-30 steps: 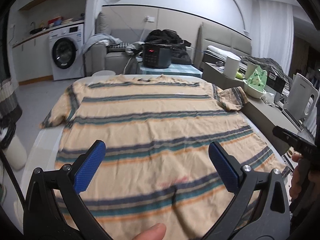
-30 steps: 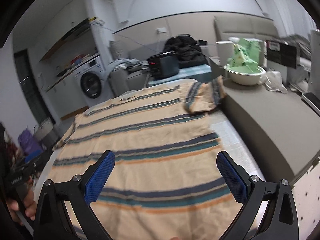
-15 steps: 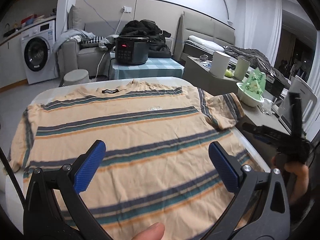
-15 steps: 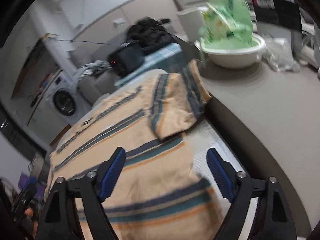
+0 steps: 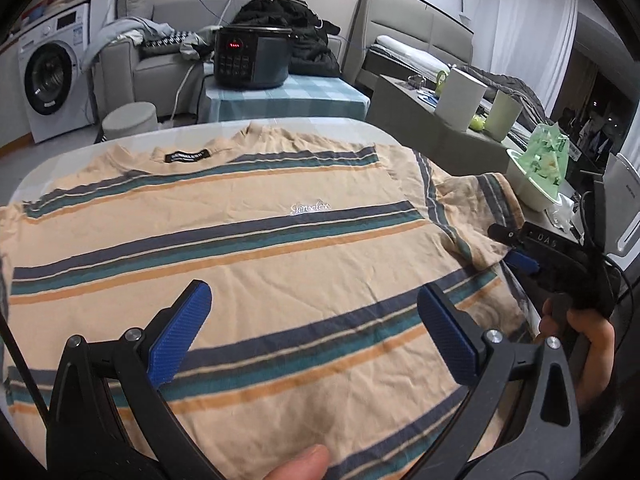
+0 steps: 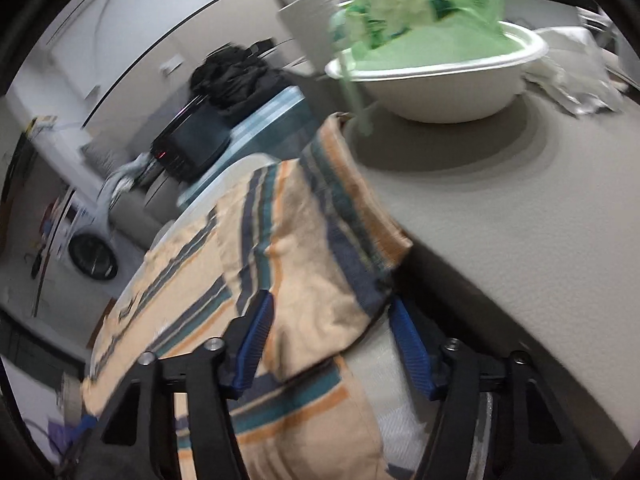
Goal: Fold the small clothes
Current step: 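Grasp the side edge of the striped shirt with the right tool and lift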
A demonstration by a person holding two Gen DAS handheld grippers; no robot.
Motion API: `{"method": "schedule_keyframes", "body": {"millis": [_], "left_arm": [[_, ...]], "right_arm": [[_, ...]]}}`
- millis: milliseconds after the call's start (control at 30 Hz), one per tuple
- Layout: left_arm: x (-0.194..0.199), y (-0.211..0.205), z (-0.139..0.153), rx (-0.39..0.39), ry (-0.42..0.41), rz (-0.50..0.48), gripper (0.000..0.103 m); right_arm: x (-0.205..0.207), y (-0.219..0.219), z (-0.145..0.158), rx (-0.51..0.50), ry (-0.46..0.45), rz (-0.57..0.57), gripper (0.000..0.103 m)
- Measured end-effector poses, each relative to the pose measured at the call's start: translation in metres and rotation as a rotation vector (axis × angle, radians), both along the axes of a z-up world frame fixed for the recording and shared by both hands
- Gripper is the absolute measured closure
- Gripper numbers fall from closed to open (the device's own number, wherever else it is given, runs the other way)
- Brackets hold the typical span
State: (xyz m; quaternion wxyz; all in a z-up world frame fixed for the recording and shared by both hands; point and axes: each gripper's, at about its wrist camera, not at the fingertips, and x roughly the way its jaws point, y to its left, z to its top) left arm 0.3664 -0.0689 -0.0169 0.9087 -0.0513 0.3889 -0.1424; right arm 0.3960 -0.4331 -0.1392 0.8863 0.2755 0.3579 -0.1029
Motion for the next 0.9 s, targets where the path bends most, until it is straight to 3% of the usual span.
{"method": "schedule_keyframes", "body": {"millis": [100, 167, 200, 267, 367, 433, 500, 567, 633, 700, 800, 900], "left_arm": [[0.011, -0.002, -0.01, -0.005, 0.012, -0.005, 0.001], [0.019, -0.004, -0.017, -0.001, 0.026, -0.008, 0.001], [0.022, -0.004, -0.02, 0.001, 0.031, -0.006, 0.001], [0.028, -0.005, -0.024, 0.004, 0.032, 0.008, 0.001], [0.029, 0.002, -0.024, 0.003, 0.024, 0.031, 0.001], [0.031, 0.008, -0.024, -0.001, 0.019, 0.052, 0.001], [0.033, 0.016, -0.023, -0.003, 0.022, 0.077, 0.001], [0.034, 0.026, -0.023, -0.008, 0.022, 0.1, 0.001], [0.036, 0.033, -0.023, -0.004, 0.023, 0.124, 0.001], [0.038, 0.037, -0.023, -0.001, 0.025, 0.138, 0.001], [0.041, 0.037, -0.022, -0.009, 0.026, 0.134, 0.001], [0.047, 0.025, -0.023, -0.022, 0.035, 0.11, 0.001]], "right_arm": [[-0.003, -0.004, -0.001, -0.013, -0.01, -0.084, 0.069], [-0.005, -0.005, 0.001, -0.036, -0.024, -0.127, 0.09], [-0.003, -0.004, 0.004, -0.055, -0.036, -0.135, 0.095], [0.002, 0.002, 0.01, -0.085, -0.055, -0.108, 0.097], [0.011, 0.032, 0.028, -0.173, -0.104, 0.035, 0.098], [0.016, 0.063, 0.042, -0.23, -0.156, 0.197, 0.098], [0.024, 0.106, 0.05, -0.293, -0.174, 0.439, 0.098], [0.033, 0.141, 0.042, -0.325, -0.1, 0.65, 0.094], [0.039, 0.162, 0.023, -0.326, 0.011, 0.774, 0.082], [0.034, 0.164, 0.014, -0.331, 0.046, 0.801, 0.071], [0.021, 0.15, 0.016, -0.308, 0.018, 0.776, 0.054], [0.011, 0.125, 0.018, -0.295, -0.006, 0.699, 0.054]]}}
